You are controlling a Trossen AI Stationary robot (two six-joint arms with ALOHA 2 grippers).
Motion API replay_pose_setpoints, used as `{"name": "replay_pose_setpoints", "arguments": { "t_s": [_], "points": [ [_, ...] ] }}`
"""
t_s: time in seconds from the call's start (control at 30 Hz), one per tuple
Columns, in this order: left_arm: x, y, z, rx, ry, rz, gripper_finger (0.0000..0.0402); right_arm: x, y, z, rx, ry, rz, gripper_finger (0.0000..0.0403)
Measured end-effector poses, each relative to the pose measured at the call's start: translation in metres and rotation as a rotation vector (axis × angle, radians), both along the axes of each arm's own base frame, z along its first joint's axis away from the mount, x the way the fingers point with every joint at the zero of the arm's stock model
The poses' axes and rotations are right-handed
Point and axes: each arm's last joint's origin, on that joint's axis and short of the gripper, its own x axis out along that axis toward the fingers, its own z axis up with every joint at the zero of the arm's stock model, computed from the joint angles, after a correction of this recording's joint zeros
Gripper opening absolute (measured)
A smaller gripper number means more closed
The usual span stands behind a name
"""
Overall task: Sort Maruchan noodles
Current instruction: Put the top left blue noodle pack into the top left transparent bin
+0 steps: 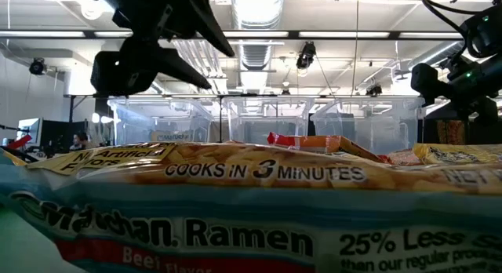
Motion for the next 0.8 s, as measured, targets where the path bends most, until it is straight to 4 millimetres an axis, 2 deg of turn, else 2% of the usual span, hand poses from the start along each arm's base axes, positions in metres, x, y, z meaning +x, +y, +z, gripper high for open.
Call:
{"name": "replay_pose_setpoints", "arguments": {
  "t_s": [0.23,0.63,0.8],
  "points": [
    [0.021,-0.008,0.004,-0.013,-0.034,0.075,0.0166,0.0,0.0,0.0,0.0,0.0,0.0,0.0208],
    [0.051,-0.02,0.033,0.031,-0.131,0.174,0.0166,0.001,-0.001,0.003,-0.028,-0.036,0.011,0.0208],
    [0.056,-0.023,0.036,0.047,-0.092,0.175,0.0166,0.009,0.003,0.003,0.077,-0.217,0.25,0.0208]
  ]
}}
